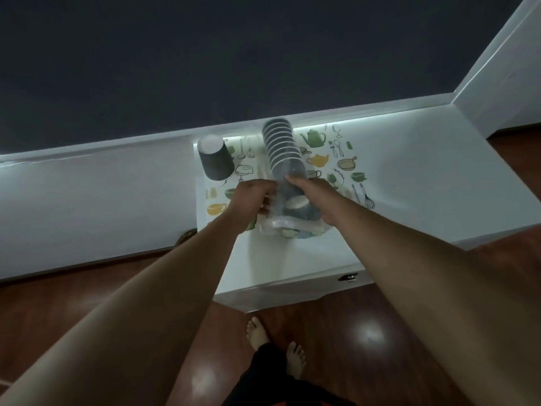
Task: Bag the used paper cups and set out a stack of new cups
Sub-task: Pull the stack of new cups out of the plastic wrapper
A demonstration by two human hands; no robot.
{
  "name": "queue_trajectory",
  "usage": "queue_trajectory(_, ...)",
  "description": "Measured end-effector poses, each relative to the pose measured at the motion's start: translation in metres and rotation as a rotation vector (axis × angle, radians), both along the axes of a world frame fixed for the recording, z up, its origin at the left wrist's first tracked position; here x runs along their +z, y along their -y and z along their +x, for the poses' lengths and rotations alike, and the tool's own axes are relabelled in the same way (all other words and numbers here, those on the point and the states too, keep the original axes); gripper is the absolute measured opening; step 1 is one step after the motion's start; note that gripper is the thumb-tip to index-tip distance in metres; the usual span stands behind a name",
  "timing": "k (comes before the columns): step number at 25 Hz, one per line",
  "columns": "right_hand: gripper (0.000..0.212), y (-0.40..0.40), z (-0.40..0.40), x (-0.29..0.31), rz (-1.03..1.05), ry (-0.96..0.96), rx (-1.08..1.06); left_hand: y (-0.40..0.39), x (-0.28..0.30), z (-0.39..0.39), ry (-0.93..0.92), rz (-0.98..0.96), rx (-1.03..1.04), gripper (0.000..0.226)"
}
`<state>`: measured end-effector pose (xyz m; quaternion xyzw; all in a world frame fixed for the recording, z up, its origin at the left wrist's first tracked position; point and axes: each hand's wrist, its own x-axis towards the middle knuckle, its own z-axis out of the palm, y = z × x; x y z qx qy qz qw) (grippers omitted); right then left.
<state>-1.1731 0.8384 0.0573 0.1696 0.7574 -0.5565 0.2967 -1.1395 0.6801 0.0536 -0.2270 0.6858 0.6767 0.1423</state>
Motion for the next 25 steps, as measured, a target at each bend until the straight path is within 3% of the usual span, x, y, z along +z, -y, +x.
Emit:
queue_trajectory(5, 0.065, -0.031, -0.020, 0.006, -0.017, -0.040, -0.107, -0.020, 0.001, -0.034, 0.096, 0.157, 0.004, 0.052)
queue_trajectory(9, 0.063, -0.045, -0.034, 0.022, 0.061, -0.083, -0.028, -0.024, 0.022, -0.071, 0.163, 0.047, -0.113, 0.082)
queue_trajectory(16, 0.053, -0.054, -0.044, 0.034, 0.190, -0.146, 0.111, -0.059, 0.035, -0.118, 0.315, 0.134, -0.029, 0.084)
queue_trajectory(18, 0.057, -0.065, -0.044, 0.037, 0.136, -0.143, 0.113, -0.066, 0.030, -0.121, 0.326, 0.192, 0.025, 0.082)
queue_trajectory(20, 0.052, -0.085, -0.040, 0.031, -0.074, -0.087, -0.042, -0.072, 0.027, -0.121, 0.317, 0.255, 0.116, 0.076)
queue_trajectory(22, 0.023, -0.113, -0.028, 0.022, -0.219, -0.101, -0.375, -0.084, 0.027, -0.118, 0.300, 0.321, 0.171, 0.070)
queue_trajectory(23, 0.018, -0.127, -0.019, 0.017, -0.201, -0.135, -0.542, -0.092, 0.026, -0.117, 0.287, 0.343, 0.193, 0.073)
queue_trajectory(25, 0.030, -0.145, 0.005, 0.009, -0.127, -0.203, -0.691, -0.107, 0.028, -0.117, 0.263, 0.361, 0.274, 0.078)
